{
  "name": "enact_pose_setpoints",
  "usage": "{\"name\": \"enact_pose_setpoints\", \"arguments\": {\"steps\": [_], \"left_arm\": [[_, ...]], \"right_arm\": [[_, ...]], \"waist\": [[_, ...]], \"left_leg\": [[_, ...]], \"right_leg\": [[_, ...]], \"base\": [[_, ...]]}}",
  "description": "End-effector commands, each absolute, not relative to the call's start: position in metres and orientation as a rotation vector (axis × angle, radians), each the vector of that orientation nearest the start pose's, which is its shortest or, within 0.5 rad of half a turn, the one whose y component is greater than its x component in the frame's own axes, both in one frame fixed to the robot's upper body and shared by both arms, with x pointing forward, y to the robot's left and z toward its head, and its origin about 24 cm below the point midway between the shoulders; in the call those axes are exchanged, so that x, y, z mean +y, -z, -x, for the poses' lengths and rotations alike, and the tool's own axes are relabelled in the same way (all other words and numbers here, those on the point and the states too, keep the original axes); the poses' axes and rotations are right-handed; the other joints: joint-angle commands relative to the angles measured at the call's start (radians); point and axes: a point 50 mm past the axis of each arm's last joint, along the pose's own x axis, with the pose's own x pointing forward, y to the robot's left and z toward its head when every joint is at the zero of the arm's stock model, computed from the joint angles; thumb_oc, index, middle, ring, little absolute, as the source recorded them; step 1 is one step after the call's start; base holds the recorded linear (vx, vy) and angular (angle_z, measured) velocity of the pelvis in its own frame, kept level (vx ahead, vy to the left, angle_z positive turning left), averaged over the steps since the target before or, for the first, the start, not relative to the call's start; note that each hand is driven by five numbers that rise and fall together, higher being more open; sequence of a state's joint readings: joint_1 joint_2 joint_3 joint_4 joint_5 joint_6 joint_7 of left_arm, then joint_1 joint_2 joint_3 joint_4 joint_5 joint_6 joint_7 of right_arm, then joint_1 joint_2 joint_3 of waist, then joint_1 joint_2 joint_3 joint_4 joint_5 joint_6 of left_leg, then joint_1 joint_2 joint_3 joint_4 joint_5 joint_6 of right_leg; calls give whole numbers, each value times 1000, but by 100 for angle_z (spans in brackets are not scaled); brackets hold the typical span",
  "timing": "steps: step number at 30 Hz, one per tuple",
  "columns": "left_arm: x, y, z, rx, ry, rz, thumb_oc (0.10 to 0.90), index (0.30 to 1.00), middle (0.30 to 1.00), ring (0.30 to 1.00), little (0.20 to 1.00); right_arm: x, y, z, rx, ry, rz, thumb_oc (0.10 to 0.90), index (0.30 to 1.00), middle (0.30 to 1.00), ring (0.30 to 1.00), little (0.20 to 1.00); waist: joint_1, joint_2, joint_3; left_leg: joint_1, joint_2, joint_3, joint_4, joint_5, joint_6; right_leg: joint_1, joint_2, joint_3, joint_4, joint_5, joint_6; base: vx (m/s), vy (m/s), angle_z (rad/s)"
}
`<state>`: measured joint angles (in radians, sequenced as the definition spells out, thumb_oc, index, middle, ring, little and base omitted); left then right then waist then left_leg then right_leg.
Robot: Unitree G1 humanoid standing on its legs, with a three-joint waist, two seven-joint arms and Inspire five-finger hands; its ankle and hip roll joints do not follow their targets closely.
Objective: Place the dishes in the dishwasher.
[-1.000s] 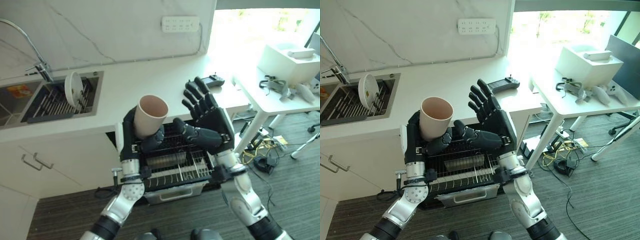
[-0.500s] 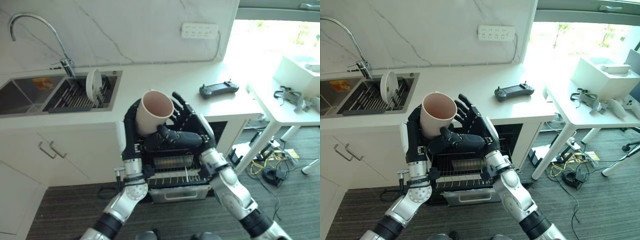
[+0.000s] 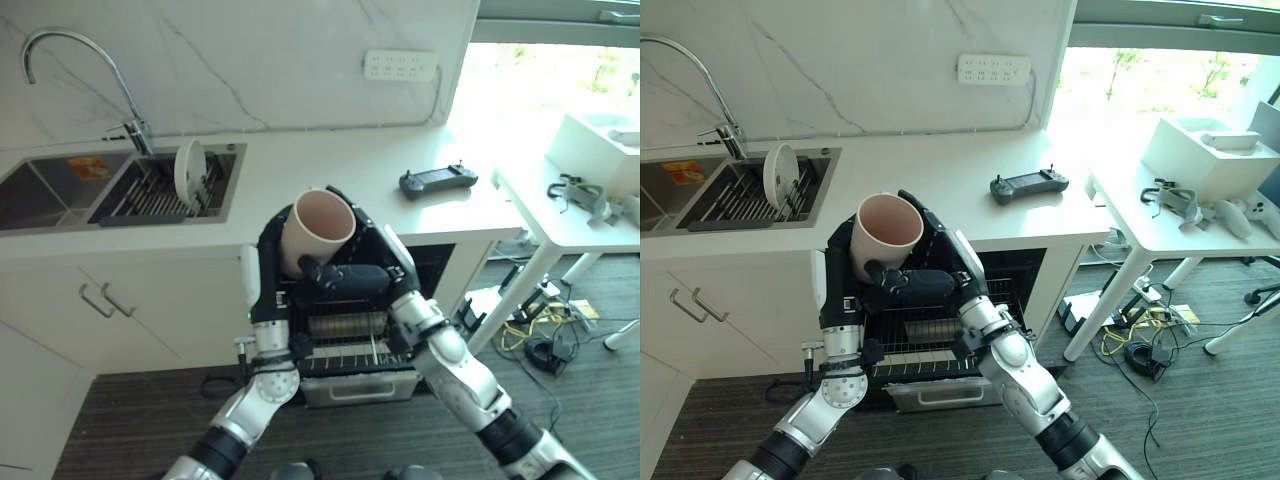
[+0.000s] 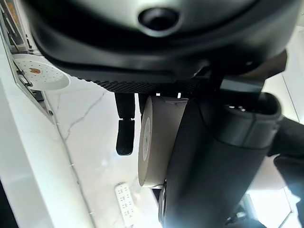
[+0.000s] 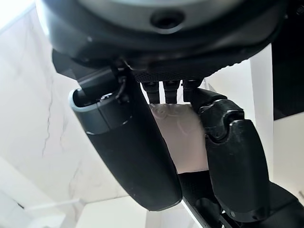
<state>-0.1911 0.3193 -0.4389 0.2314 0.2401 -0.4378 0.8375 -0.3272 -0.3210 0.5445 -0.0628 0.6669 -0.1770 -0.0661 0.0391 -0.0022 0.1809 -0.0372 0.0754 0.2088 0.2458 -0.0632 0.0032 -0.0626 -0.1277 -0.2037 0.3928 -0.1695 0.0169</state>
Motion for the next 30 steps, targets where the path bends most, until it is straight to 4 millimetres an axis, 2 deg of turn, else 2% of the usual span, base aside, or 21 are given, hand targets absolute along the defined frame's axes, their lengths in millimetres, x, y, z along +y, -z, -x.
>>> {"name": "enact_pose_setpoints", "arguments": {"steps": [1,7,15,22,30], "left_arm": [[106,-111,-275,-756,-210,-229,400,300,300,300,300],[105,-107,-275,-748,-227,-236,400,300,300,300,300],[100,-105,-271,-771,-229,-226,400,300,300,300,300],[93,-109,-271,-801,-235,-190,400,300,300,300,300],[86,-114,-269,-825,-226,-165,400,300,300,300,300]], "right_arm": [[-54,-183,-278,-548,-611,-373,800,900,900,900,900],[-52,-190,-277,-563,-628,-388,800,900,900,900,900],[-39,-193,-277,-527,-675,-428,800,900,900,900,900],[-25,-183,-282,-444,-675,-443,800,900,900,900,900],[-19,-175,-285,-403,-665,-440,800,900,900,900,900]], "waist": [[19,-20,-34],[22,-24,-31],[35,-27,-25],[45,-29,-25],[52,-31,-20]], "left_leg": [[40,8,-71,54,-233,-8],[43,6,-73,54,-235,-7],[42,4,-77,54,-235,-7],[37,7,-77,54,-230,-9],[34,4,-84,54,-228,-9]], "right_leg": [[77,-29,-14,-93,-87,67],[78,-29,-13,-93,-85,68],[80,-31,-19,-93,-83,67],[80,-36,-32,-93,-82,65],[80,-37,-38,-93,-80,64]], "base": [[0,0,0],[0,0,0],[0,-11,5],[-5,-2,4],[-6,-6,5]]}}
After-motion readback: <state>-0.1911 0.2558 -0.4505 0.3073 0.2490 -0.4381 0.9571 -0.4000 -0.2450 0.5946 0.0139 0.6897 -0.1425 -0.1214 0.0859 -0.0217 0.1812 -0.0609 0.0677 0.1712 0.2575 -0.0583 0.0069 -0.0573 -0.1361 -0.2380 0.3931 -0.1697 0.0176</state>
